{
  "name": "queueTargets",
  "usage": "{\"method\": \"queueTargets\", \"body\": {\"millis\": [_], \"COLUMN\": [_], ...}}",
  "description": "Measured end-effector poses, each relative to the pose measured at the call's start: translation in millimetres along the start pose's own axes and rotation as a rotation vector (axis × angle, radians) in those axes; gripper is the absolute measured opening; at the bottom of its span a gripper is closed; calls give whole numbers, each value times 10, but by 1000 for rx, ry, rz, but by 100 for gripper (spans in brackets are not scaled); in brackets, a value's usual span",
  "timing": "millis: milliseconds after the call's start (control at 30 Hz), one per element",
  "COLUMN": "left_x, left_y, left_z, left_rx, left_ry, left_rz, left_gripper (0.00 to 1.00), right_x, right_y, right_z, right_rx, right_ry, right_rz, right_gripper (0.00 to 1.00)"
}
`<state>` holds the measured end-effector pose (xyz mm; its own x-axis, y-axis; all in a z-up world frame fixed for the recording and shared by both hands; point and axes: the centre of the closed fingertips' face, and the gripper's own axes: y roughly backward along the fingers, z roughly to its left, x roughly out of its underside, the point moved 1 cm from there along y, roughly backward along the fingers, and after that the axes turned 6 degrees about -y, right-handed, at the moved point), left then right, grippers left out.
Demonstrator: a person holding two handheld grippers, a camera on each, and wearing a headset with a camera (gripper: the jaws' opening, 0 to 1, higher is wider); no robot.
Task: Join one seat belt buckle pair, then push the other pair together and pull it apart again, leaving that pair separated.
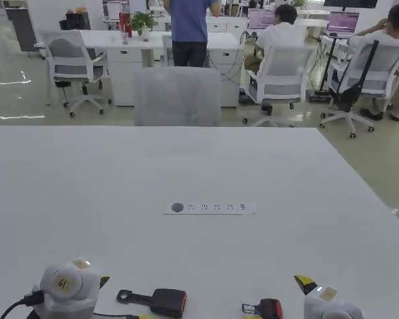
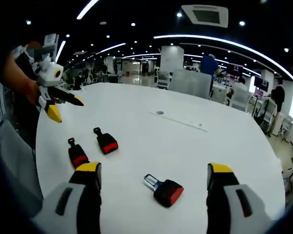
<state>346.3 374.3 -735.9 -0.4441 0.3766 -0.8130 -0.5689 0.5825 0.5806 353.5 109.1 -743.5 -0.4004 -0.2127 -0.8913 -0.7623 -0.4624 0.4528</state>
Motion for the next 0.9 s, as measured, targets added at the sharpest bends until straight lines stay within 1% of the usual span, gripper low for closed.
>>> {"method": "queueTargets", "body": {"millis": [67, 100, 133, 167, 233, 333, 400, 433, 533, 567, 633, 700, 800, 900], "left_x": [36, 37, 29, 29, 21, -14, -27, -32, 32, 65, 90, 105, 97, 129], "left_y": [84, 146, 225, 247, 358, 513, 578, 619, 696, 725, 776, 840, 975, 1052], "left_z": [6, 2, -26, -35, -79, -119, -170, -245, -343, -386, -425, -440, -456, -453], "left_rx": [-14, -21, -25, -26, -31, -35, -18, 15, 36, 48, 60, 61, 55, 53], "left_ry": [0, 11, 11, 7, -15, -28, -28, -22, -31, -42, -55, -57, -64, -67], "left_rz": [-12, -33, -50, -53, -73, -113, -133, -151, -147, -139, -140, -144, -164, -170], "left_gripper": [100, 100, 100, 100, 100, 100, 100, 100, 100, 100, 100, 100, 100, 100], "right_x": [9, 0, -10, -21, -48, -92, -90, -82, -61, -45, -18, -10, -9, -31], "right_y": [48, 97, 134, 161, 243, 366, 419, 460, 558, 589, 641, 685, 754, 827], "right_z": [29, 63, 86, 104, 170, 245, 277, 305, 381, 406, 450, 495, 547, 604], "right_rx": [8, 10, 14, 16, 17, 25, 29, 32, 30, 26, 19, 10, 11, 14], "right_ry": [7, 0, -2, 0, 6, 15, 14, 16, 19, 19, 21, 23, 34, 26], "right_rz": [-2, -4, -9, -15, -24, -47, -55, -57, -65, -66, -63, -66, -70, -85], "right_gripper": [92, 92, 92, 92, 92, 93, 93, 93, 94, 94, 94, 94, 94, 94]}}
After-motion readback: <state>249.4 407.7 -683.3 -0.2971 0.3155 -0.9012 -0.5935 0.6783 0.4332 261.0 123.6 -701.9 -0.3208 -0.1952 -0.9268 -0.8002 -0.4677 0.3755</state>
